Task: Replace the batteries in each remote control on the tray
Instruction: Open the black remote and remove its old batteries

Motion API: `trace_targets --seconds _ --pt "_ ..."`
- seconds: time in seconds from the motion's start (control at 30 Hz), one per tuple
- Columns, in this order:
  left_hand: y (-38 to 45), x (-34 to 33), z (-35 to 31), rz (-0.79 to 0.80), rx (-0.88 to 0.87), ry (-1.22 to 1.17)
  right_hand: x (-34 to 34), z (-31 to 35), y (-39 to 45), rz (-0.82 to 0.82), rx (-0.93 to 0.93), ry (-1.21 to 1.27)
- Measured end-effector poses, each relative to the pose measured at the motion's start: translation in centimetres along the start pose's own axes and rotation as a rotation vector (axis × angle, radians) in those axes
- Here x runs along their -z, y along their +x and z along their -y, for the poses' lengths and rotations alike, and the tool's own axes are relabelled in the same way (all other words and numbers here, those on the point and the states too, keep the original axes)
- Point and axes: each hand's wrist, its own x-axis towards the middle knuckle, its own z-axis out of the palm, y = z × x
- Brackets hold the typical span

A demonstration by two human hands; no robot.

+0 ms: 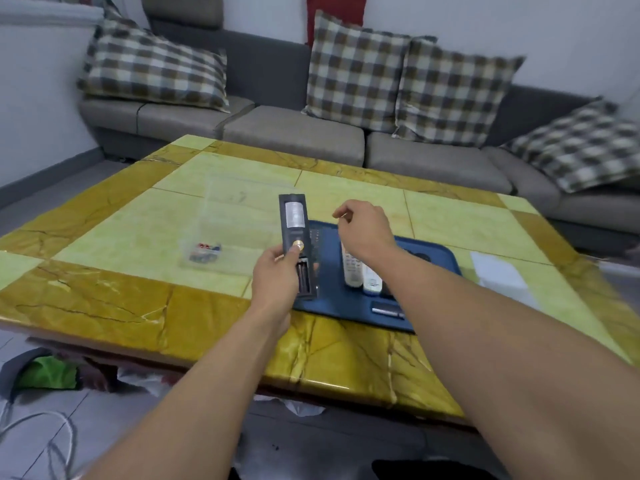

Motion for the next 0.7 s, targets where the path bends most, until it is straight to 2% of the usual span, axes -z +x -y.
trace_targets --seconds 0.13,0.3,0.37,0.53,0.7 --pt "-0.5 -3.7 2.7 0.139 -0.003 0.244 5.5 -7.0 -2.2 -0.052 -0.205 -0.205" --pt "0.7 -5.8 4.9 0.128 -0.013 0.452 10.9 -16.4 -5.5 -0.029 -0.529 -0.38" --pt "0.9 -6.5 5.1 0.115 -0.009 0.465 12.3 -19.5 -6.7 -0.012 -0.625 -0.412" --pt "1.7 -7.9 6.3 0.12 0.035 0.456 13.3 -23.2 -7.4 0.136 -0.688 -0.424" --pt "2.1 -8.5 6.9 0.073 0.053 0.412 13.3 -22.7 -6.2 0.195 -0.688 -0.481"
